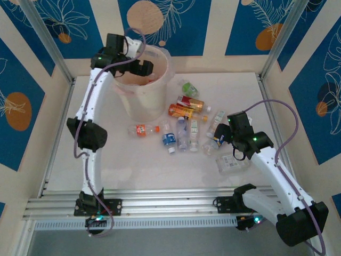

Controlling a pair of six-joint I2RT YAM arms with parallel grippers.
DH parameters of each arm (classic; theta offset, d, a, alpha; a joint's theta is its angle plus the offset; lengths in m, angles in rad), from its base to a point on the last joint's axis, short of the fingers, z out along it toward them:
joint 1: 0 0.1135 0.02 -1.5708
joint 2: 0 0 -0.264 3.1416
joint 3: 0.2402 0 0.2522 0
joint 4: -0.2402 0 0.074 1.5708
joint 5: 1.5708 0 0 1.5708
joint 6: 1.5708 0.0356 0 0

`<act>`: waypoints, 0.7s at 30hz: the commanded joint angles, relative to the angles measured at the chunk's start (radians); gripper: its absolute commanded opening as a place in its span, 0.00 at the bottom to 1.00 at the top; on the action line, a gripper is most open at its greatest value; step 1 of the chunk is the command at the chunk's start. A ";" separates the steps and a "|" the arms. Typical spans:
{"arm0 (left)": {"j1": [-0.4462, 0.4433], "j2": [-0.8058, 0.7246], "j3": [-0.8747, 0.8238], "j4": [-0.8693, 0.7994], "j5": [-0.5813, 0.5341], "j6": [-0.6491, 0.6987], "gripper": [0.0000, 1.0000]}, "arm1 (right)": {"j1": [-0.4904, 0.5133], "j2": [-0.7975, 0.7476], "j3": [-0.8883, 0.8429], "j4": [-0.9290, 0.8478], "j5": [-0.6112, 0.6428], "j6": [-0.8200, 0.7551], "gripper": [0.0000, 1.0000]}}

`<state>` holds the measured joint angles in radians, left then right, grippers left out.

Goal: Put the plastic bottles in the bin

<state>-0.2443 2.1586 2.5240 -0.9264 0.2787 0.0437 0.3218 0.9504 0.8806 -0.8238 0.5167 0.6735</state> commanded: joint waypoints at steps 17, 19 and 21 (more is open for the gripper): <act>0.001 -0.521 -0.487 0.210 -0.071 -0.202 1.00 | 0.006 -0.070 -0.036 -0.014 0.043 0.018 0.99; -0.003 -0.625 -0.641 0.285 -0.103 -0.226 1.00 | 0.006 -0.071 -0.036 -0.015 0.050 0.023 0.99; -0.010 -0.728 -0.781 0.354 -0.144 -0.242 1.00 | 0.006 -0.071 -0.037 -0.013 0.058 0.029 0.99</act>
<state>-0.2466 1.5597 1.8618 -0.7158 0.1856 -0.1490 0.3218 0.8974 0.8532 -0.8280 0.5419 0.6743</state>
